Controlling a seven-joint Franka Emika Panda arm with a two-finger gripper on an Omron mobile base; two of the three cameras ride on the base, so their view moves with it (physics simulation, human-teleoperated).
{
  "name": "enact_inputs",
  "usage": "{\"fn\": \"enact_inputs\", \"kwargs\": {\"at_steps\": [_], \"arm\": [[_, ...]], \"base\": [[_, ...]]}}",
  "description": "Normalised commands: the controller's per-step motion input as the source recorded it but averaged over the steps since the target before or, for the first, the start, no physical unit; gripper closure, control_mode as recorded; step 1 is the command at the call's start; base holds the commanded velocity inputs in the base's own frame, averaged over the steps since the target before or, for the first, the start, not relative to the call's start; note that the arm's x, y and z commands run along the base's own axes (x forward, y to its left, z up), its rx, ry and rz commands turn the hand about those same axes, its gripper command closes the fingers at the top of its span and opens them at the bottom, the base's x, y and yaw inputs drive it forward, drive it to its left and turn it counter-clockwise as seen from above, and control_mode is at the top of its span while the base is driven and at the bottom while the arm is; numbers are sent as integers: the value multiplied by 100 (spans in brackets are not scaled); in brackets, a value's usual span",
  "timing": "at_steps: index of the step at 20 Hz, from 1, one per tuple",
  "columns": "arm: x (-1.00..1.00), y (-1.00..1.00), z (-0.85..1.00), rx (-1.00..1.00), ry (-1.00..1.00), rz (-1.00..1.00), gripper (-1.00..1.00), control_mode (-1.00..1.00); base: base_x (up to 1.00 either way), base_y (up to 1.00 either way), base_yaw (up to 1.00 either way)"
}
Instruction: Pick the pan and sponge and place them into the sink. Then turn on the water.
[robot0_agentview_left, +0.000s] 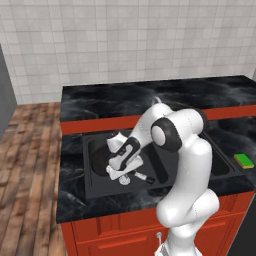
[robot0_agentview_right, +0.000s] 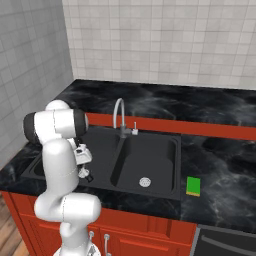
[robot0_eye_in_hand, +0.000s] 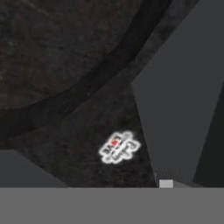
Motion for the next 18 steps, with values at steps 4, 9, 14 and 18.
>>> {"fn": "enact_inputs", "kwargs": {"at_steps": [4,9,14,18], "arm": [[18,8,0,0,-6,-8,100,-100],[30,1,0,0,-5,-5,100,-100],[30,0,-8,-1,-5,-1,100,-100],[31,0,-32,-8,-5,0,100,-100]], "base": [[0,0,0],[0,0,0],[0,0,0],[0,0,0]]}}
